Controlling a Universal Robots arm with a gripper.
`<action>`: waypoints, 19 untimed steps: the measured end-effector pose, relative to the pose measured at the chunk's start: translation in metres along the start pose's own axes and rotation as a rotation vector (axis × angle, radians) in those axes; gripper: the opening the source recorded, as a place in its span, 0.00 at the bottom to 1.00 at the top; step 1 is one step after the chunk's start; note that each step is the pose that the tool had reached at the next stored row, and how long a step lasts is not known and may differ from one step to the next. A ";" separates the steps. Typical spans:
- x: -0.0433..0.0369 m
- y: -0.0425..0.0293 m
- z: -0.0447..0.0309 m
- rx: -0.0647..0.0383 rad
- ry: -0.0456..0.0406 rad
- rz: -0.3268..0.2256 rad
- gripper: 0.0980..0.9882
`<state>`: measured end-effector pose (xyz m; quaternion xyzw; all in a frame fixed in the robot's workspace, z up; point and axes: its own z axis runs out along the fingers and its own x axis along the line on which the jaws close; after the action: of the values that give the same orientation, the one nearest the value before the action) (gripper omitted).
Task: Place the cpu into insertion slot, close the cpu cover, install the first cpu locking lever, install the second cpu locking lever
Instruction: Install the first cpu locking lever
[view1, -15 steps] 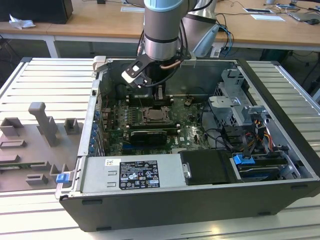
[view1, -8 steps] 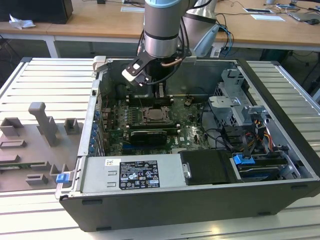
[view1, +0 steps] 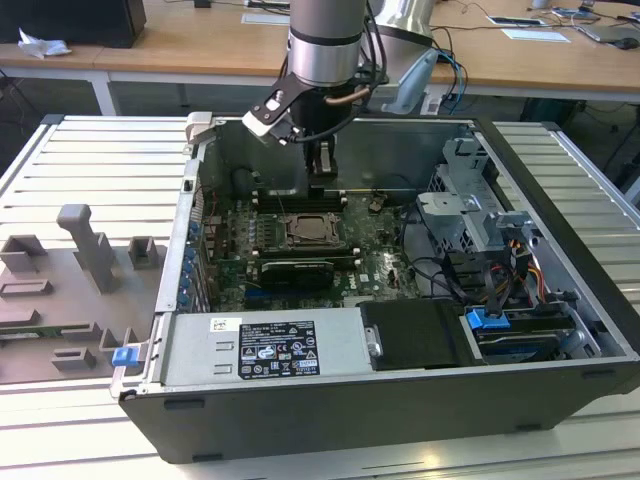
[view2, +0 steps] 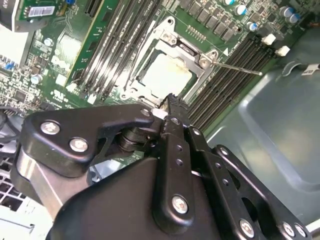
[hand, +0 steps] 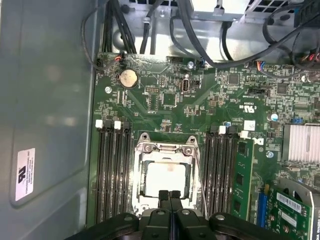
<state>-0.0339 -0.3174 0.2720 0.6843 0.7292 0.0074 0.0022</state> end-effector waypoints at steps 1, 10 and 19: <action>0.0000 0.0000 0.0000 0.000 0.0001 -0.005 0.01; 0.0000 0.0000 -0.0001 0.001 0.0012 -0.105 0.01; 0.0000 0.0000 -0.0001 0.001 0.0018 -0.143 0.01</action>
<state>-0.0339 -0.3174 0.2721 0.6305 0.7762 0.0074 0.0017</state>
